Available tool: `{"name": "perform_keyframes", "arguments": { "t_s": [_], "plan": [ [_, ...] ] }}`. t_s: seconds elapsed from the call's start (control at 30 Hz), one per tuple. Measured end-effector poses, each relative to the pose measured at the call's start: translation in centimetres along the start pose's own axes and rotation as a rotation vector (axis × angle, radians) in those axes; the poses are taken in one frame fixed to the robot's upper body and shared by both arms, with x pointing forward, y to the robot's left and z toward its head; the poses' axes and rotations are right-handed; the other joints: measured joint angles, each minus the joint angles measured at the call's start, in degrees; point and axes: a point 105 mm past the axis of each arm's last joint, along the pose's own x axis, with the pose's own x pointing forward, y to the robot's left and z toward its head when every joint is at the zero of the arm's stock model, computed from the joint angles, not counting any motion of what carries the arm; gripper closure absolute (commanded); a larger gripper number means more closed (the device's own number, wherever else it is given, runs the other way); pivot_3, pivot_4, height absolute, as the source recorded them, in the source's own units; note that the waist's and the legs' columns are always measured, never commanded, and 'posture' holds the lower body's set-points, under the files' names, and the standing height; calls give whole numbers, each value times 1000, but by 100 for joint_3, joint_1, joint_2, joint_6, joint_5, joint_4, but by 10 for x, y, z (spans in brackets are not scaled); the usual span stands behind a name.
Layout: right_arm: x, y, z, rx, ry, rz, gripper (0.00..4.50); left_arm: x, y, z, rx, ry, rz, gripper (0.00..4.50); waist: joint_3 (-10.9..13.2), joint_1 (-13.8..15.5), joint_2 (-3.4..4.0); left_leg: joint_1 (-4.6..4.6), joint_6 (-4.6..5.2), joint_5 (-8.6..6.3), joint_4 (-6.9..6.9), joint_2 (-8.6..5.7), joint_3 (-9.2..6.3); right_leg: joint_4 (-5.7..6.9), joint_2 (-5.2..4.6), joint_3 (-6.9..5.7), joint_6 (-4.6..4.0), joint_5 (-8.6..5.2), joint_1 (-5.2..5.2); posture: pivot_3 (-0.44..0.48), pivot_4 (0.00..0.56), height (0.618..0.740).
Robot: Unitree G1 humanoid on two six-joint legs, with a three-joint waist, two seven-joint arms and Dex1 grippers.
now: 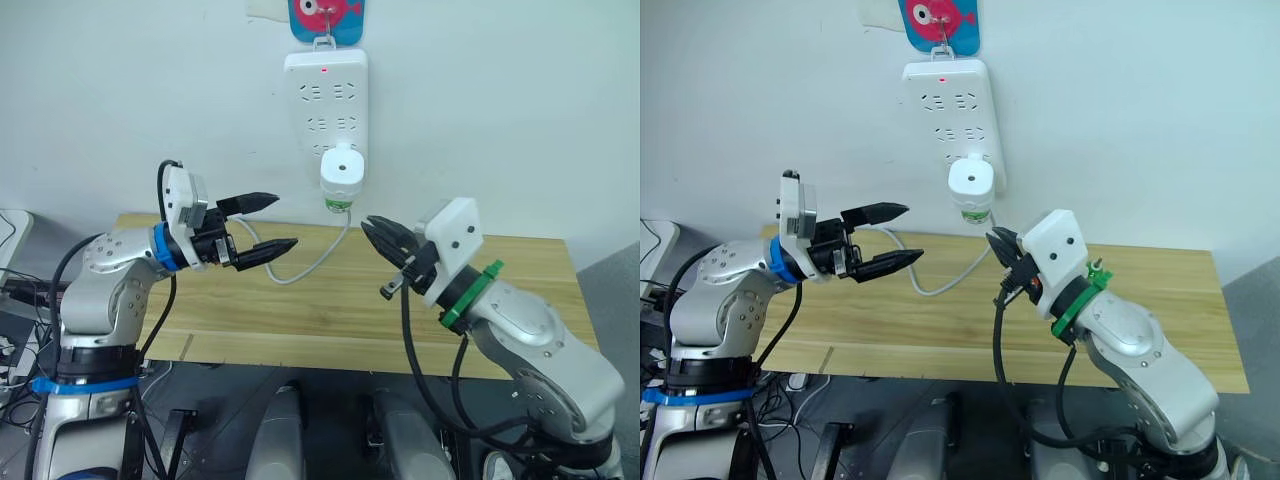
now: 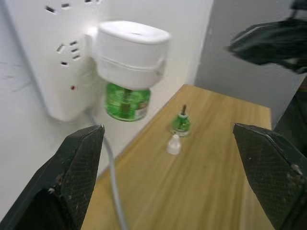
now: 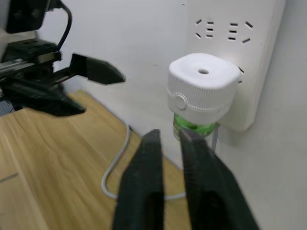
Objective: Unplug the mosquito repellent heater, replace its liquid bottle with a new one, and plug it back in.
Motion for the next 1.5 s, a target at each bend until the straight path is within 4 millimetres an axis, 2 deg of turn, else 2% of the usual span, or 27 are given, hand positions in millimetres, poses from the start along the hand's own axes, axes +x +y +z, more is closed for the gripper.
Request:
{"name": "perform_keyframes", "arguments": {
  "t_s": [0.13,0.23,0.33,0.87,1.23,1.5],
  "plan": [
    [17,4,-10,-7,-21,-6,4478,-2,-10,4,-9,-45,8,0,0,0,0,0,0,0,-1,-1,7,-3,-2,7,0,0,0,132,298,740],
    [29,2,-7,-25,-59,-32,4478,-3,-17,3,-34,-57,-2,0,-1,11,-1,0,0,0,0,2,2,-2,0,2,0,0,0,139,299,740],
    [35,-1,-4,-36,-85,-61,4478,-3,-18,13,-26,-84,12,0,-1,39,-2,-1,0,0,-1,-1,4,-3,-1,5,0,0,0,139,297,740],
    [47,2,-7,-27,-96,-85,4478,-1,-20,20,11,-97,22,0,-1,94,-2,1,0,0,-5,1,6,-5,-1,6,0,0,0,147,300,740],
    [47,-3,-8,-15,-87,-121,4478,-1,-20,22,21,-99,16,0,-1,125,-1,0,0,-1,-6,1,9,-15,-2,8,0,0,0,141,306,740],
    [44,-4,-17,0,-54,-132,4478,2,-18,23,30,-101,10,0,-1,131,-1,-1,0,-1,-11,5,12,-33,-1,7,0,0,2,134,301,740]
  ]
}}
